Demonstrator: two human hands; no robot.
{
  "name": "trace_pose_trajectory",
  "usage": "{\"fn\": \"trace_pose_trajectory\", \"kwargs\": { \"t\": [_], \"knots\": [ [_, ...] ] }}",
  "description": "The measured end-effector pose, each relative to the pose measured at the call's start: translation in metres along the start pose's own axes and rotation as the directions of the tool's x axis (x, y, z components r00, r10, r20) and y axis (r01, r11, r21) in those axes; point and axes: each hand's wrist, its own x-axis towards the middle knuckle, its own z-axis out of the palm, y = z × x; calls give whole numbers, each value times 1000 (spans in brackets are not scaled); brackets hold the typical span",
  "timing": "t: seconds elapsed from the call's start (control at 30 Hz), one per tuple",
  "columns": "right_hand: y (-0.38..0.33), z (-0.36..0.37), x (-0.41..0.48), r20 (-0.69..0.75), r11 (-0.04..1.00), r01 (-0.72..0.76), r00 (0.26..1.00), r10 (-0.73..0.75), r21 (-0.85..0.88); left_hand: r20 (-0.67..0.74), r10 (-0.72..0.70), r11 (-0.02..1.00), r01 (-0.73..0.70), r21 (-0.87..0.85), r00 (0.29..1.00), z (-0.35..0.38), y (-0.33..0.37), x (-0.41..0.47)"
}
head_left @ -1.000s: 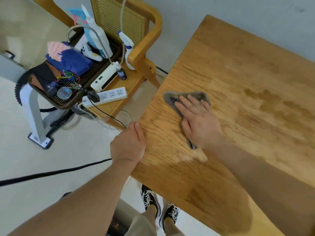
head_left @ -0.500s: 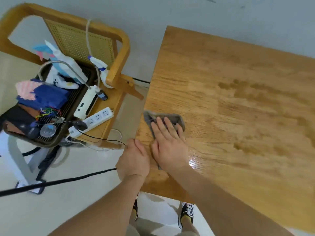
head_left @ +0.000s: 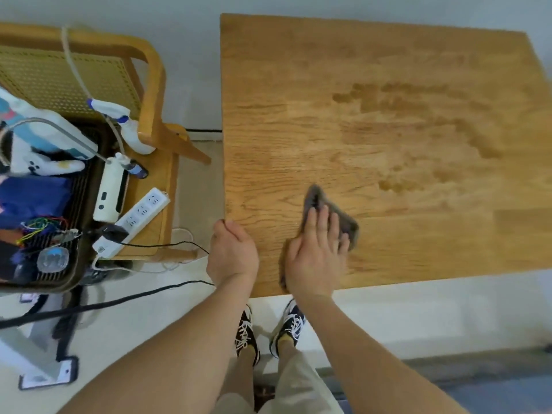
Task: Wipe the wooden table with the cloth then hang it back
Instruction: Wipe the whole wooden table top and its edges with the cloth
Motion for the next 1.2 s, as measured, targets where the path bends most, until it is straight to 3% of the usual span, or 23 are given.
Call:
{"fn": "trace_pose_trajectory", "kwargs": {
  "t": [0.07, 0.17, 0.23, 0.3, 0.4, 0.47, 0.53, 0.57, 0.6, 0.67, 0.73, 0.8, 0.87, 0.97, 1.07, 1.1, 1.13, 1.2],
  "knots": [
    [-25, 9, -16, 30, 971, 239, 970, -240, 9, -16, 0, 1000, 0, -1, 1000, 2, 0, 3],
    [-7, 5, -17, 104, 891, 445, 886, -452, 87, -37, -3, 1000, 4, 31, 999, 2, 2, 1],
    [33, -4, -12, 108, 854, 517, 847, -520, 55, -46, 9, 999, -7, 31, 999, 2, 0, -2],
    [84, -15, 3, 54, 916, 401, 914, -402, 18, -46, 15, 1000, -14, 24, 999, 2, 1, -3],
    [127, -30, 32, -46, 998, 68, 997, -69, -5, -48, 11, 999, -9, 35, 999, 0, 3, -4],
    [107, -30, 45, -83, 973, -227, 970, 230, 40, -55, 10, 999, -8, 47, 998, 0, 6, -4],
    [58, -20, 49, -107, 891, -436, 887, 449, 125, -63, 10, 999, -6, 53, 998, -1, 6, -5],
    [31, -14, 44, -87, 898, -416, 898, 431, 144, -66, 11, 999, -7, 52, 998, -1, 6, -5],
    [7, -5, 35, -72, 946, -297, 949, 308, 134, -65, 12, 999, -9, 53, 998, 0, 6, -5],
    [-23, 5, 11, -17, 989, 112, 994, -111, 92, -71, 7, 998, -3, 56, 997, -1, 7, -3],
    [-10, 3, 3, 63, 911, 402, 911, -408, 91, -72, 6, 999, -2, 51, 997, -1, 6, -5],
    [31, -7, 14, 89, 842, 533, 838, -539, 78, -64, 25, 999, -22, 47, 998, -1, 5, -6],
    [78, -18, 29, 49, 895, 446, 893, -447, 23, -59, 43, 998, -40, 45, 997, -1, 3, -6],
    [119, -32, 51, -23, 995, 96, 995, -96, 14, -74, 52, 997, -48, 55, 996, 0, 4, -4],
    [85, -26, 55, -36, 981, -195, 980, 195, 9, -120, 96, 992, -86, 88, 988, 2, 4, -3],
    [66, -22, 51, -46, 974, -228, 972, 228, 12, -132, 125, 989, -113, 98, 983, 2, 3, -3],
    [46, -17, 45, -61, 986, -167, 984, 168, 15, -134, 153, 984, -139, 108, 979, 2, 2, -3],
    [15, -7, 25, 17, 981, 194, 981, -194, 1, -107, 177, 979, -165, 118, 978, 2, 1, -5]
  ]
}}
